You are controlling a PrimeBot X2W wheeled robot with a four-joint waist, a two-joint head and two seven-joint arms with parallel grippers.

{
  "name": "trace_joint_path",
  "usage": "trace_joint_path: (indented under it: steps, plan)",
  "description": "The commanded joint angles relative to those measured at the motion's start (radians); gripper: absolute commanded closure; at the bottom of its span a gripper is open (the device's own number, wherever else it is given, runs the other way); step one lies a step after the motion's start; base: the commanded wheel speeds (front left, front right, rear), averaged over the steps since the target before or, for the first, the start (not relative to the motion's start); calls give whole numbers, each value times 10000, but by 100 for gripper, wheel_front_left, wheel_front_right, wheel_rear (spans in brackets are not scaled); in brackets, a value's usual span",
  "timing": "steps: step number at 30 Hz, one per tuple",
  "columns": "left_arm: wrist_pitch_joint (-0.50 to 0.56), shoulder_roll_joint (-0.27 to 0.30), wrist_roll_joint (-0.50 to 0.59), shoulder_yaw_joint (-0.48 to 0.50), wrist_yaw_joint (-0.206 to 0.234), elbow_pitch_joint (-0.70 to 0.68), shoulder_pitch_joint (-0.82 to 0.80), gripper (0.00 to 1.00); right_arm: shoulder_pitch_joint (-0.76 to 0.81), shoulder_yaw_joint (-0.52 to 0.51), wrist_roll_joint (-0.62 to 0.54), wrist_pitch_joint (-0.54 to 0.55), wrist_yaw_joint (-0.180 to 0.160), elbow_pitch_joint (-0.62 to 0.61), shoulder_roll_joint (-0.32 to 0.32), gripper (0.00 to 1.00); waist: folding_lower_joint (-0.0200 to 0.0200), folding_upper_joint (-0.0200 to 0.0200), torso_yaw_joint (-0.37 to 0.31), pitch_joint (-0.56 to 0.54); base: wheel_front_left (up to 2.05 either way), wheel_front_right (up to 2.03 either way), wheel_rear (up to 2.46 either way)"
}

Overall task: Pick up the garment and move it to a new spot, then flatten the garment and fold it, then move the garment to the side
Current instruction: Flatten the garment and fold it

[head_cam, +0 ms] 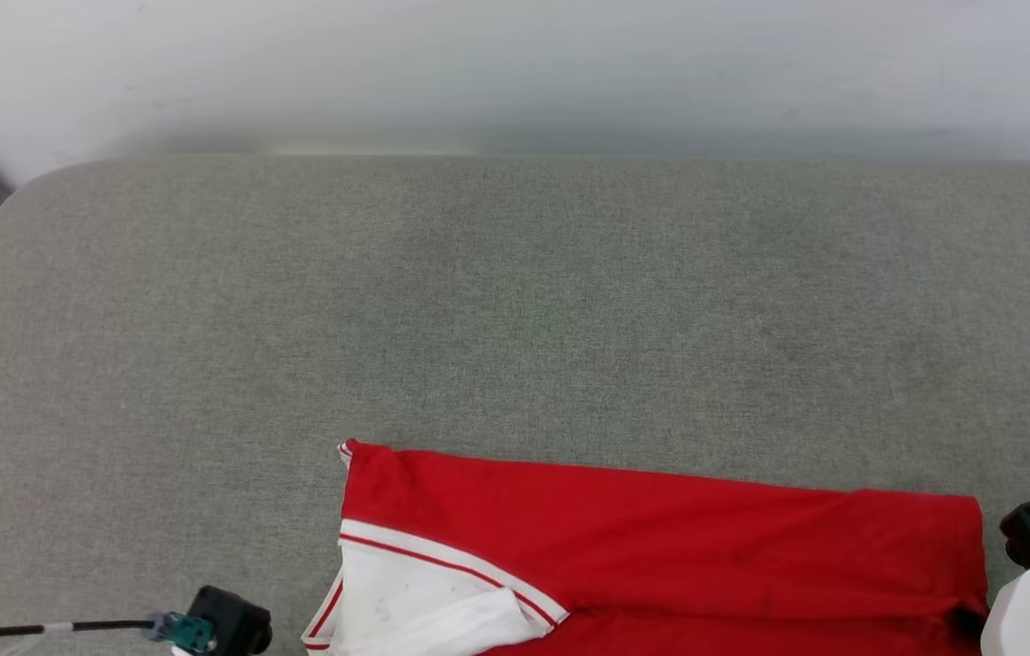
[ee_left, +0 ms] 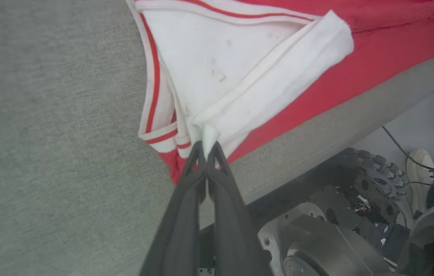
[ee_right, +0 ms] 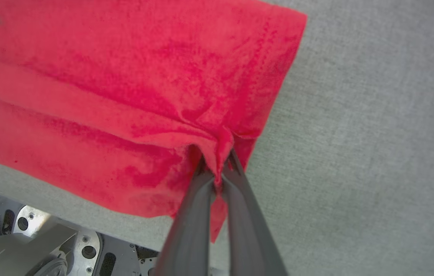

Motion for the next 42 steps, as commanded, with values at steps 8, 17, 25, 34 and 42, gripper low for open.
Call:
trace_joint_path:
  steps: [8,17,25,34,42]
  plan:
    - [-273,-819,481,-367,-368,1450,-499,0,-5,277,143,-199,-6,475,221,0,1,0,58,24,0,0,0]
    - [-1160,-1282,420,-221,-321,2026,-193,0,115,-135,544,-456,-8,477,425,0,1,0,54,-958,0,0,0]
    - [-4140,-1770,1094,1138,269,1767,-226,0,37,-1526,981,-478,-8,-262,1267,0,1,0,112,-1211,0,0,0]
    - [-4472,-3808,3609,5116,567,411,1051,0,824,-3389,573,-297,-6,-456,2870,0,1,0,367,-1197,0,0,0]
    - [-4466,-6060,5462,7967,-936,-402,2439,0,1339,-4758,293,-590,-6,-73,4079,0,1,0,622,-1216,0,0,0]
